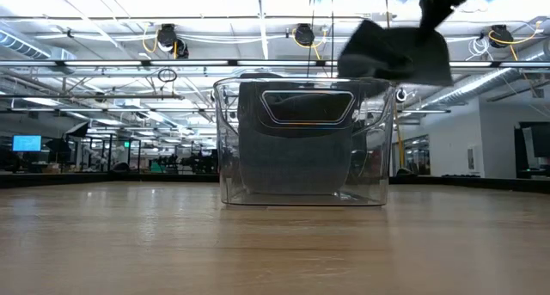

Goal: Pick & Place hat
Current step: Put the blue cap into the bottom transparent bin

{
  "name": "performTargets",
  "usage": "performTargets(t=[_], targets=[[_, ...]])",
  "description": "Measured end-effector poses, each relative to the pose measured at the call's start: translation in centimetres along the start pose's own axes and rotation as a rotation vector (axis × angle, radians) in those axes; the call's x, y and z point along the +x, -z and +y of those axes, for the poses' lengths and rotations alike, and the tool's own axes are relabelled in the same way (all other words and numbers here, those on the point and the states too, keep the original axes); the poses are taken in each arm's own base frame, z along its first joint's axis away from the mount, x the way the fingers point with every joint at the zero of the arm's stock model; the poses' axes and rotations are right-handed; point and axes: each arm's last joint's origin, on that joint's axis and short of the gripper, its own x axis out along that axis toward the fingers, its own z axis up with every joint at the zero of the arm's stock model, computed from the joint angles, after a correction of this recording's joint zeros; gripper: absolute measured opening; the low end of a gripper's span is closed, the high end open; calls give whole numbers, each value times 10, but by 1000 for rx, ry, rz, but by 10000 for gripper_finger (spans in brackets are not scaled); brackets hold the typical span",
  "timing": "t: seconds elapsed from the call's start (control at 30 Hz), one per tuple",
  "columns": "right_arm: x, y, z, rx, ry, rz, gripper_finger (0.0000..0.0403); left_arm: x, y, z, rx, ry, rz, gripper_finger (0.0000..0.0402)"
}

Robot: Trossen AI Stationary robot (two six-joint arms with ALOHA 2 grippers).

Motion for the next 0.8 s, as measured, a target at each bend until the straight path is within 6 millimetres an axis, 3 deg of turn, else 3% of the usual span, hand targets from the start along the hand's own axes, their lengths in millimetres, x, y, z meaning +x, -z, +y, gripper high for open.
performTargets(t=[0.27, 0.6, 0.8], targets=[[-20, -22, -1, -13, 124, -159, 0, 0, -1, -1, 17, 4, -11, 136], [-17, -56, 11, -188, 571, -114, 0, 0, -1, -1, 3, 2, -20, 136], [-33, -84, 14, -289, 799, -182, 0, 0, -3, 0, -23, -34, -69, 136]])
